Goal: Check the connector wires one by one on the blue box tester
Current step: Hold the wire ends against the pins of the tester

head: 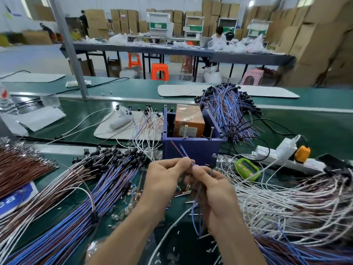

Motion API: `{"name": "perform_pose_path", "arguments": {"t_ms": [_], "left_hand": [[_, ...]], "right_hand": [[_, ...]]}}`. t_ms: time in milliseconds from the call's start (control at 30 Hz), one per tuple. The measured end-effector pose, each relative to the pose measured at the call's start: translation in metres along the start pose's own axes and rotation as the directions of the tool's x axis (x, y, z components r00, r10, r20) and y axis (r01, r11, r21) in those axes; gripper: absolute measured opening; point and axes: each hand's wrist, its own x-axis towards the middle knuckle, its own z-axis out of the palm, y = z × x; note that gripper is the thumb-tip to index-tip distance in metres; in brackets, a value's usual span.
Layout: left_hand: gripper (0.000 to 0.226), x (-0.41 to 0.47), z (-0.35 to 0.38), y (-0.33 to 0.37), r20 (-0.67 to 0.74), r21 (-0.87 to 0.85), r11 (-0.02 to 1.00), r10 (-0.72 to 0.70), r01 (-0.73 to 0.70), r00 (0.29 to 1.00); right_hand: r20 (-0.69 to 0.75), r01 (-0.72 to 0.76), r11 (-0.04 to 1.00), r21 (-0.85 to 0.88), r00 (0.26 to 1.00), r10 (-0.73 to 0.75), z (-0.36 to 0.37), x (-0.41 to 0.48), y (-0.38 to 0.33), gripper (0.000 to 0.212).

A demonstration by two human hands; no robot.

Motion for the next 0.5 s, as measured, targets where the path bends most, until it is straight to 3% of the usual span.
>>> {"name": "perform_pose_path", "arguments": {"t_ms": [100, 200, 300, 400, 500], "left_hand": [[0.034, 0.015, 0.016, 0.004, -0.087, 0.221, 0.97, 0.124, -0.102, 0.988], [0.03, 0.027, 0.027, 0.004, -0.146, 0.259, 0.959, 0.156, -0.114, 0.977], [0.019, 0.025, 0.037, -0.003, -0.005, 0.379, 0.916, 0.144, -0.132, 0.99], [0.013, 0.026, 0.041, -0.012, -0.021, 0.184, 0.981, 0.057, -0.052, 0.998], [0.014, 0.03, 0.037, -0.013, -0.176, 0.087, 0.994, 0.075, -0.061, 0.982]], "right_hand": [[-0.193, 0.04, 0.991, 0.129, 0.981, -0.014, -0.005, 0.005, -0.005, 0.022], [-0.299, 0.081, 0.994, 0.078, 0.953, -0.055, -0.012, 0.006, -0.011, 0.024], [-0.275, 0.095, 0.988, 0.119, 0.96, -0.059, -0.01, 0.007, -0.011, 0.029], [-0.231, 0.085, 0.989, 0.121, 0.971, -0.055, -0.005, 0.007, -0.01, 0.032], [-0.256, 0.101, 0.986, 0.13, 0.965, -0.065, -0.008, 0.008, -0.011, 0.029]]}}
